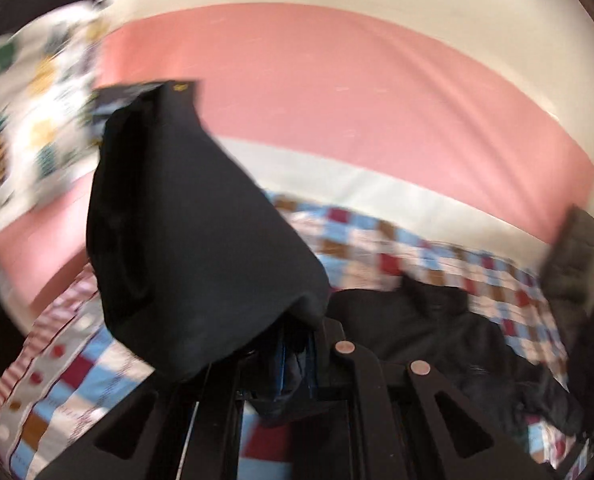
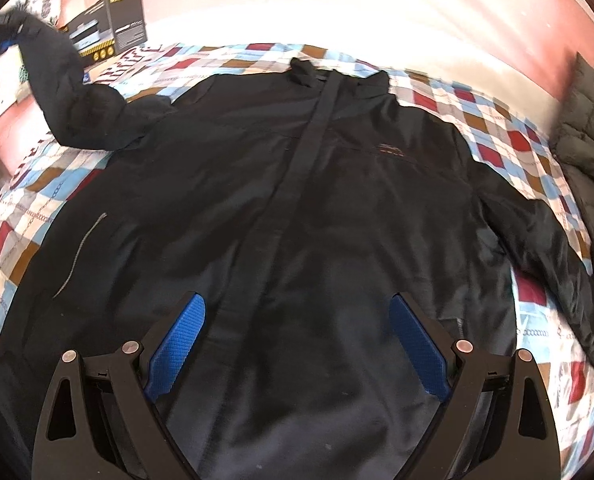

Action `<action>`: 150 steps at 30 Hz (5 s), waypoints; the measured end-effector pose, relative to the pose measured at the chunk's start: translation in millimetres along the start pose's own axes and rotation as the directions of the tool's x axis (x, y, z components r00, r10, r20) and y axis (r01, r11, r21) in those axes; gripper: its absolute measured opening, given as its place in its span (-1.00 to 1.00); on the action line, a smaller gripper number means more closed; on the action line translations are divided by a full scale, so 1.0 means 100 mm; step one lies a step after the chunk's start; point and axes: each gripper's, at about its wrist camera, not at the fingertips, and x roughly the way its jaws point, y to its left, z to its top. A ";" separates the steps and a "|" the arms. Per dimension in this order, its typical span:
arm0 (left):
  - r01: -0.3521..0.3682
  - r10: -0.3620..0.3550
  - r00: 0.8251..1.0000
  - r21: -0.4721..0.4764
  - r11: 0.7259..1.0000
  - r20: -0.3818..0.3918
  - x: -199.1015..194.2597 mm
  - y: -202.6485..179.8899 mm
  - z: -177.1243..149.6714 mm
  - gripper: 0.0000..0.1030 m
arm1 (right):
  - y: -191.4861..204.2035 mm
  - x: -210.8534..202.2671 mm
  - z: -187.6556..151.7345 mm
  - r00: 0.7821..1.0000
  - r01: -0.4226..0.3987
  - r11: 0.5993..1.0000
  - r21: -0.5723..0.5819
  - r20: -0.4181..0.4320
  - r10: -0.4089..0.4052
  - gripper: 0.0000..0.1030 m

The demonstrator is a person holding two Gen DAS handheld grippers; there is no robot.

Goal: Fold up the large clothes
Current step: 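Carry the held sleeve with the left tool across the jacket body, then lay the sleeve flat on the jacket body and open the left tool, then grasp the other jacket sleeve with the right tool and lift it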

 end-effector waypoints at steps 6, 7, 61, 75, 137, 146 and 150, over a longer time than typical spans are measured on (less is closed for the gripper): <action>0.167 -0.161 0.985 0.106 0.980 -0.064 0.25 -1.04 -0.02 -0.83 | -0.34 -0.03 -0.08 1.000 0.012 0.998 0.067 0.000 -0.012 0.82; 0.189 -0.180 0.980 0.122 0.974 -0.082 0.33 -1.20 -0.05 -0.83 | -0.41 -0.02 -0.09 1.000 0.016 0.997 0.079 -0.002 -0.016 0.82; -0.073 0.105 0.933 0.103 0.992 -0.345 1.98 -0.28 -1.34 -0.27 | -1.55 1.66 1.40 0.994 -0.089 0.926 0.367 -0.026 0.106 -0.52; 0.069 0.005 0.949 0.223 0.972 -0.316 1.65 -0.72 -1.24 -0.31 | -1.35 1.27 1.32 0.996 -0.093 0.944 0.317 0.039 0.085 -0.49; 0.250 -0.073 0.875 0.318 0.915 -0.478 0.28 -2.46 -2.41 -0.32 | -4.61 0.07 -1.61 0.983 -0.072 0.291 0.954 0.117 -0.140 0.45; 0.250 -0.073 0.868 0.306 0.919 -0.492 0.41 -2.43 -2.48 -0.32 | -4.81 0.13 -1.49 0.978 -0.006 0.240 0.971 0.055 -0.200 0.44; 0.254 -0.083 0.866 0.290 0.923 -0.494 0.41 -2.37 -2.45 -0.32 | -4.86 0.04 -1.36 0.971 0.033 0.250 0.968 0.029 -0.238 -0.29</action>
